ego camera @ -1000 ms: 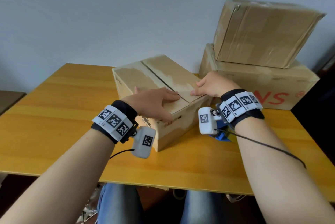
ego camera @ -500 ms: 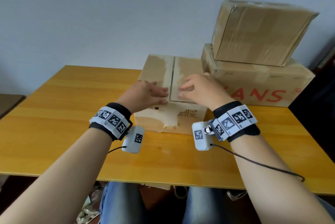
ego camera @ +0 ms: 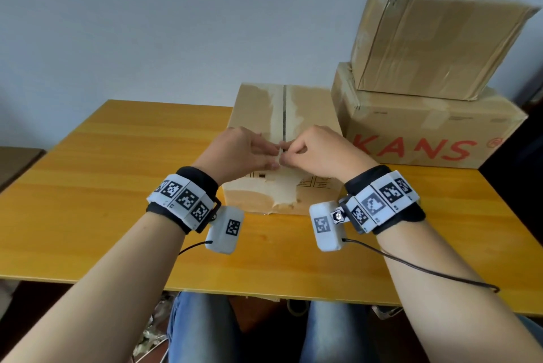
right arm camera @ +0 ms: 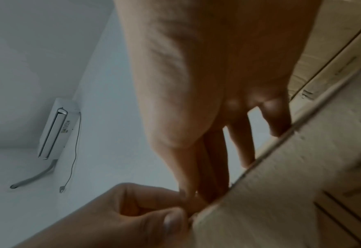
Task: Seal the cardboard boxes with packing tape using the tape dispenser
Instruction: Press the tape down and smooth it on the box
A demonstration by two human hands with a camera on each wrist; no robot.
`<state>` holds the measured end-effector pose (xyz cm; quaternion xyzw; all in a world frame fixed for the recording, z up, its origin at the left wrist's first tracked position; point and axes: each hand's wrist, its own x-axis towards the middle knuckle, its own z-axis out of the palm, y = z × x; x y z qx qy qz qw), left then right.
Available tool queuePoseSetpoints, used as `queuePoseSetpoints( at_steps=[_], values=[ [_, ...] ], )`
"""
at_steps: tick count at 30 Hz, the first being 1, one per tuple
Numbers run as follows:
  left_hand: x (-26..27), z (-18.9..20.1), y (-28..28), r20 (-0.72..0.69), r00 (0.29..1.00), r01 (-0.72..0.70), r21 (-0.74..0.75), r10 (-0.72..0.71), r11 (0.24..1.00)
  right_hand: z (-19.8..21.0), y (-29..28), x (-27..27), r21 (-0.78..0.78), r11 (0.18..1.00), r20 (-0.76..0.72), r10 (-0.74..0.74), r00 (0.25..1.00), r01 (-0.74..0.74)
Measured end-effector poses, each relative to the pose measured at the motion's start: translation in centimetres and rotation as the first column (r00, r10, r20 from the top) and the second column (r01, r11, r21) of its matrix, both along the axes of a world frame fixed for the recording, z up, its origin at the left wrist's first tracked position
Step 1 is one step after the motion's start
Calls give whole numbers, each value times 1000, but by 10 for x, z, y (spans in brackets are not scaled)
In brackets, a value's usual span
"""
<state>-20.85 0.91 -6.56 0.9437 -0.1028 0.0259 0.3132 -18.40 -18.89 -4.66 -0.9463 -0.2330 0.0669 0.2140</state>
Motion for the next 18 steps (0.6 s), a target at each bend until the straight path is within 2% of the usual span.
queuePoseSetpoints(
  at_steps=[3,4,8,12,18],
  values=[
    [3,10,-2,-55,998,21,139,-13,990,5,5,3,-72,997,-58,9,998,-13],
    [5,14,-3,-91,996,42,181,-26,983,6,8,4,-139,990,-71,25,997,-34],
    [15,26,-11,-237,970,127,275,-60,953,14,21,13,-308,951,-94,-4,996,-25],
    [28,47,-18,-361,932,161,389,-10,907,23,27,31,-411,912,-87,-51,995,11],
    [52,62,-31,-385,916,110,511,112,853,32,37,57,-487,871,-73,-113,991,63]
  ],
)
